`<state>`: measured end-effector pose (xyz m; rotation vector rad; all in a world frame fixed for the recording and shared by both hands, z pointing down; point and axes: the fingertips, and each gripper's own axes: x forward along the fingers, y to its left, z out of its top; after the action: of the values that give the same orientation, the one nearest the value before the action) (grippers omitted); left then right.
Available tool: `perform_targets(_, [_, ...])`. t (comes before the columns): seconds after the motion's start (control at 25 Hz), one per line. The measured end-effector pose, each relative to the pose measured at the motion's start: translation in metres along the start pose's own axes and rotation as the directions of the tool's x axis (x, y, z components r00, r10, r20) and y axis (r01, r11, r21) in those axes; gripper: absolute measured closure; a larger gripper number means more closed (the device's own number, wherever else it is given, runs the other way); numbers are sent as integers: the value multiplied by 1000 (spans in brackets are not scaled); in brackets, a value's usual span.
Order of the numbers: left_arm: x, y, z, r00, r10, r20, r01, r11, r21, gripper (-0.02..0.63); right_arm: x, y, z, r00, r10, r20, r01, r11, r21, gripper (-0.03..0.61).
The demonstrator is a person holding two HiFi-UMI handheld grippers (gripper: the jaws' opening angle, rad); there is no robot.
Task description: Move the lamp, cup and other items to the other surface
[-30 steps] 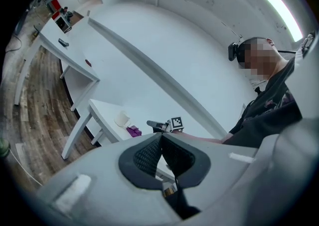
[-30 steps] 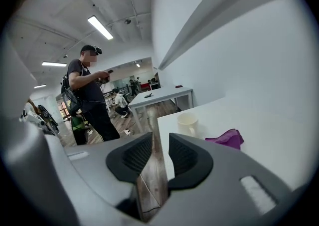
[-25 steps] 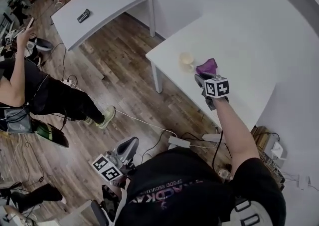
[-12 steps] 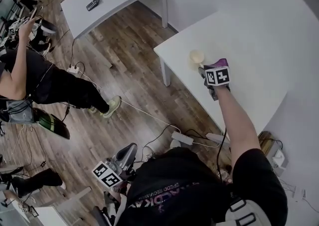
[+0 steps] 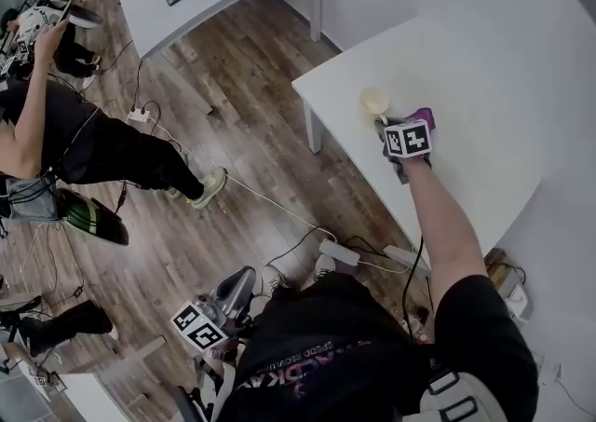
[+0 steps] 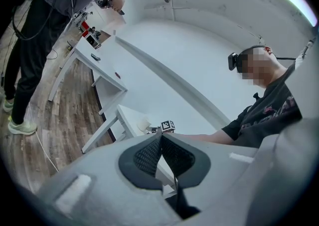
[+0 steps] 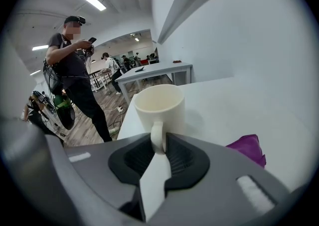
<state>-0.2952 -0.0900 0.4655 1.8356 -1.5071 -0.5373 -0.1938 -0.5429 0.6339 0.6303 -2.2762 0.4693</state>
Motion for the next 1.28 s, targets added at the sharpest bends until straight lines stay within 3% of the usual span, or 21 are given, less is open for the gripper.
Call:
perform_targets(0.32, [8,-2,4,1000,-23,-9,23,1000,0,618,-3,4,2,998,-52,36,52,999,8,525])
perform_targets(0.84, [24,-4,9,996,-75,-49,76,997,15,618,-25,16,13,986,-50,159,56,998,-32,529])
perform_targets(1.28, [27,-3,11,992,-122,-39,122,993,0,618,-51,20,16,980,-58,193,68,997,-47,529])
